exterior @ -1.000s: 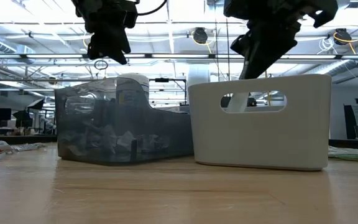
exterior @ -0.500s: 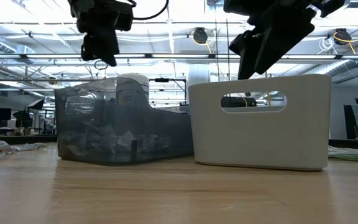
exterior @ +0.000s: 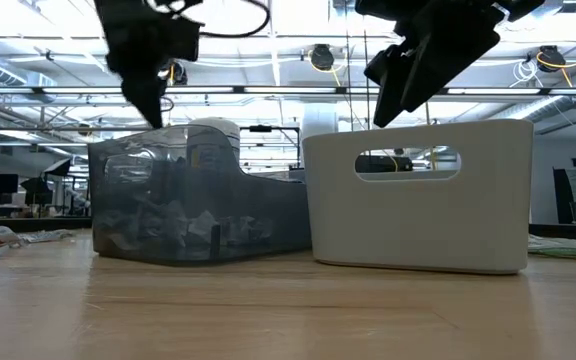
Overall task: Pick & Place First Aid Supplies
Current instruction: Put the green bandage into the bottom gray bin
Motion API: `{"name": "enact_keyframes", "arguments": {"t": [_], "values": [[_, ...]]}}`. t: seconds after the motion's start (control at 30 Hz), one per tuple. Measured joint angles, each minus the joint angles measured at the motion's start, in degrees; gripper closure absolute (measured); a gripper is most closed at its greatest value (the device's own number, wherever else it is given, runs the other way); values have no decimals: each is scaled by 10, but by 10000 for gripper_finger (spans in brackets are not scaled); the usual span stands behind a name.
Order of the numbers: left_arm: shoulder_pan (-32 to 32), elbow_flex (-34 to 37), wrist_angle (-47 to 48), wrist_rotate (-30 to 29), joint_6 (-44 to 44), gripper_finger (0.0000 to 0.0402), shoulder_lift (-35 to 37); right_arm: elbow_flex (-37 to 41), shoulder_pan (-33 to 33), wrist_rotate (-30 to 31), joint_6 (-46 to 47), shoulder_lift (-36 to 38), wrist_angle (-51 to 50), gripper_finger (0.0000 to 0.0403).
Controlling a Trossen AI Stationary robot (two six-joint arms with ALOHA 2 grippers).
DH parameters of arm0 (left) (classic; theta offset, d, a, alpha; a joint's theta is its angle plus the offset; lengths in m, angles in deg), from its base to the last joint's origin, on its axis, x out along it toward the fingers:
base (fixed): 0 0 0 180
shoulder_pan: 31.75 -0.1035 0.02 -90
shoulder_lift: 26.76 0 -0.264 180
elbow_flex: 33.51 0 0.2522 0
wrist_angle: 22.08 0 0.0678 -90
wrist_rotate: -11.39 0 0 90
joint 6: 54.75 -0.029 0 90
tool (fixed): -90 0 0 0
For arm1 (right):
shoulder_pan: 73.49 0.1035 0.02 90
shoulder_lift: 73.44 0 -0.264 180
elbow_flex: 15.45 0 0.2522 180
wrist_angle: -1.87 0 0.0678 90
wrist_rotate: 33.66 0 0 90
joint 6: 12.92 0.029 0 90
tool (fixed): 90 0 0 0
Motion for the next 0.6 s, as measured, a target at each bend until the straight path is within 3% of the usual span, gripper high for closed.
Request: {"name": "enact_keyframes", "arguments": {"t": [0.43,0.6], "values": [[43,164,-160,-51,4,192,0,0,-2,1,8,0,3,187],[65,222,-228,-62,22,188,0,0,-3,1,17,0,9,187]]}}
